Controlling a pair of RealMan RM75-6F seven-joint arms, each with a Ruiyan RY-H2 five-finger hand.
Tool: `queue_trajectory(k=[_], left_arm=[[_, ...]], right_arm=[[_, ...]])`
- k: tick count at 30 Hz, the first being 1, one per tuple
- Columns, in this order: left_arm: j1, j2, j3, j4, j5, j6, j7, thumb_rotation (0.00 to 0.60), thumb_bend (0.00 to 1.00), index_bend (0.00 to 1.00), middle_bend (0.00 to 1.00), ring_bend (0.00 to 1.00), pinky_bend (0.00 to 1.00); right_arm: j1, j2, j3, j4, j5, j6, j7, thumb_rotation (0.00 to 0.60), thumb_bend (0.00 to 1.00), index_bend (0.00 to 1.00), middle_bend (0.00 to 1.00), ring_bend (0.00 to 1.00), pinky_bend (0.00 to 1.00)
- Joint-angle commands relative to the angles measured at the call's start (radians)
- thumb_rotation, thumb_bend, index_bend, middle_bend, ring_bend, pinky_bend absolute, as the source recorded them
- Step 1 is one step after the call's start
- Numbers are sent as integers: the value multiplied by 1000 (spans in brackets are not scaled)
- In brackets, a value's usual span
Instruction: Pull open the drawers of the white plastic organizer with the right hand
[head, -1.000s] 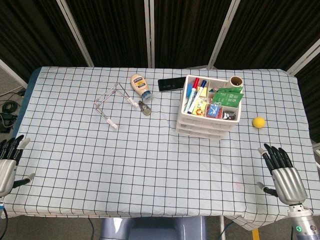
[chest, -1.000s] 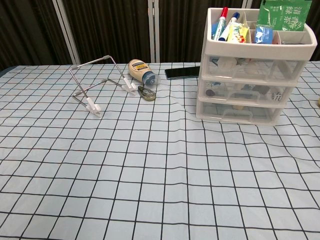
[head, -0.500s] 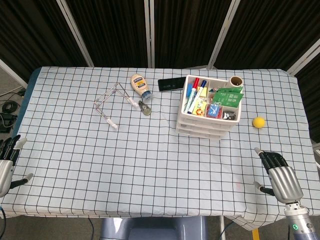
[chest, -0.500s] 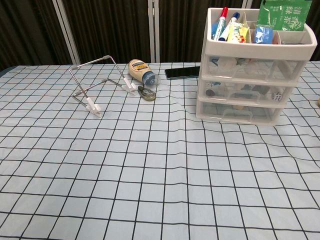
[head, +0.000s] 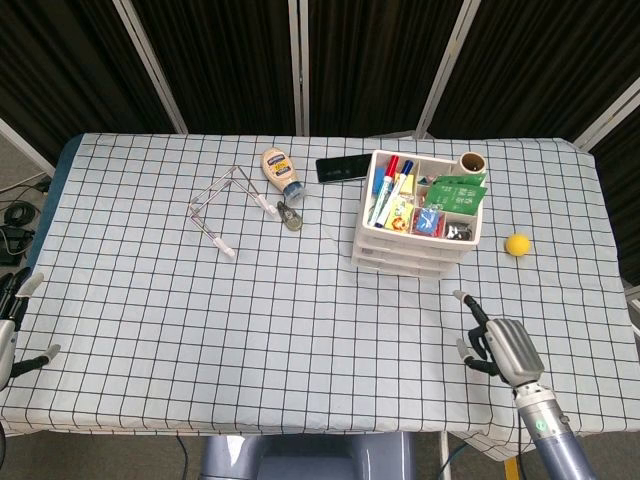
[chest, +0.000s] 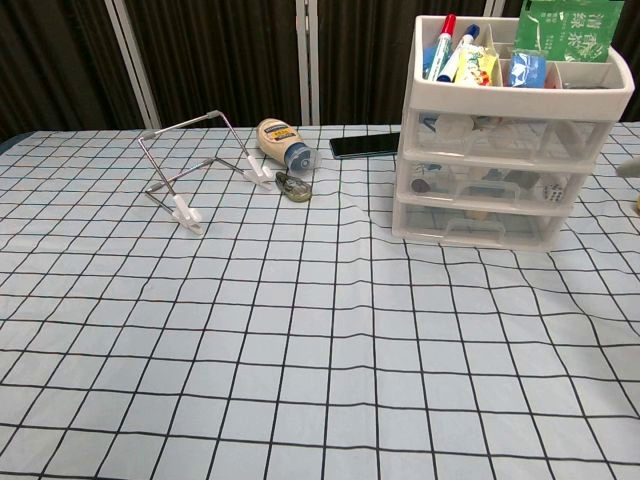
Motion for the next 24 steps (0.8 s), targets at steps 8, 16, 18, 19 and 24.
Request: queue_trajectory(k=[8, 16, 18, 19, 24], left_arm=[[4, 5, -4, 5, 2, 9, -22, 600, 24, 0, 0, 0, 0], [6, 8, -2, 4, 9, 11, -30, 600, 24, 0, 0, 0, 0], [6, 9, -1, 3, 10, 9, -32, 600, 24, 0, 0, 0, 0], [5, 9, 0, 3, 10, 5, -33, 600, 24, 0, 0, 0, 0], [3, 11, 1, 3, 8, -3, -36, 600, 24, 0, 0, 0, 0]], right_arm=[[138, -137, 119, -69, 257, -316, 489, 600, 419, 136, 898, 896, 815], [189, -213, 198, 19, 367, -454, 696, 600, 417, 119, 897, 896, 814], [194, -230, 215, 38, 386, -470, 735, 600, 415, 105, 895, 896, 814], [195, -239, 226, 45, 395, -478, 760, 600, 415, 99, 893, 896, 814], [205, -276, 258, 98, 388, -518, 842, 600, 417, 97, 891, 895, 813]])
